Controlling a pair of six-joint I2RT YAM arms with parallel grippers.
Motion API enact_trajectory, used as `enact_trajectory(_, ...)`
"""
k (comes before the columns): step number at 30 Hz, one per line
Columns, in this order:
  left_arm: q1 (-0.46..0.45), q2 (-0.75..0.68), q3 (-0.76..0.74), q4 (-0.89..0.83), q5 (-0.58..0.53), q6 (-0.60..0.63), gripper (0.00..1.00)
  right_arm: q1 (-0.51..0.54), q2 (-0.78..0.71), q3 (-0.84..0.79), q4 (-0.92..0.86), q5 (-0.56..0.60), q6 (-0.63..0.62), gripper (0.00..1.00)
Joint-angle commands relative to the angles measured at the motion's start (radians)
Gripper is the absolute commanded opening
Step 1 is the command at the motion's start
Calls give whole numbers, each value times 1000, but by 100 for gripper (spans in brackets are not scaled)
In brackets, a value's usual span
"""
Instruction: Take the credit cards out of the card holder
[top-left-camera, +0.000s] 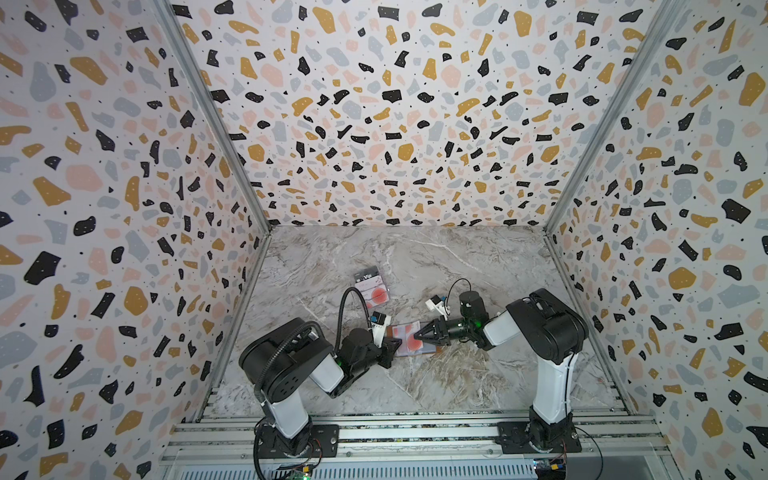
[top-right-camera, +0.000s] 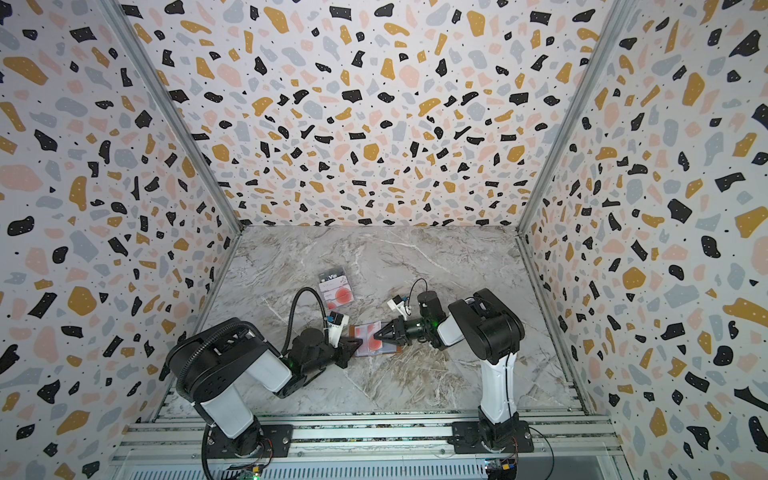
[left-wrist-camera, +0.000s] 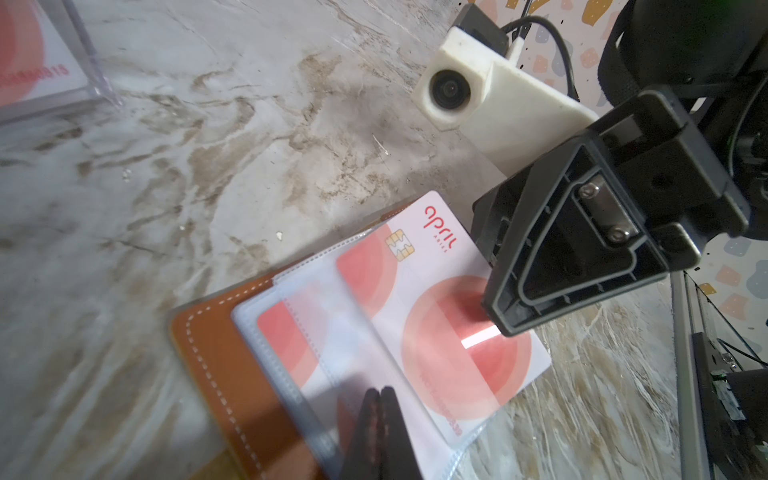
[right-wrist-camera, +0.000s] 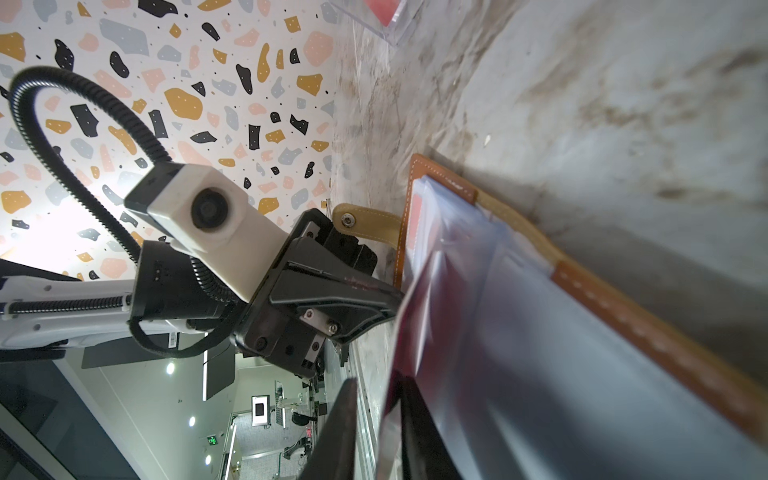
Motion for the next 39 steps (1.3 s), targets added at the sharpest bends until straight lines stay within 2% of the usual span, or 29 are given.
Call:
enact_trajectory(1, -5, 39, -30, -148, -29, 4, 0, -6, -61, 23, -79, 11, -71, 18)
enact_trajectory(10, -5, 42, -28, -140, -28, 3, 0, -27, -112, 54, -330, 92, -235, 6)
enact_trajectory(21, -5, 14, -18, -156, -33, -4, 1, -49, -215, 127, -712, 264, -477, 4)
enact_trajectory(25, -5, -41, -1, -211, -36, 4, 2, -51, -259, 163, -845, 353, -563, 3)
enact_trajectory(30, -5, -148, 54, -364, -31, 39, 5, -52, -315, 200, -964, 427, -656, 1)
enact_trajectory(33, -5, -230, 116, -497, -24, 71, 12, -53, -354, 226, -1036, 475, -732, 0)
enact_trajectory(39, -4, -410, 283, -799, -25, 165, 36, -55, -443, 247, -1099, 479, -830, 0)
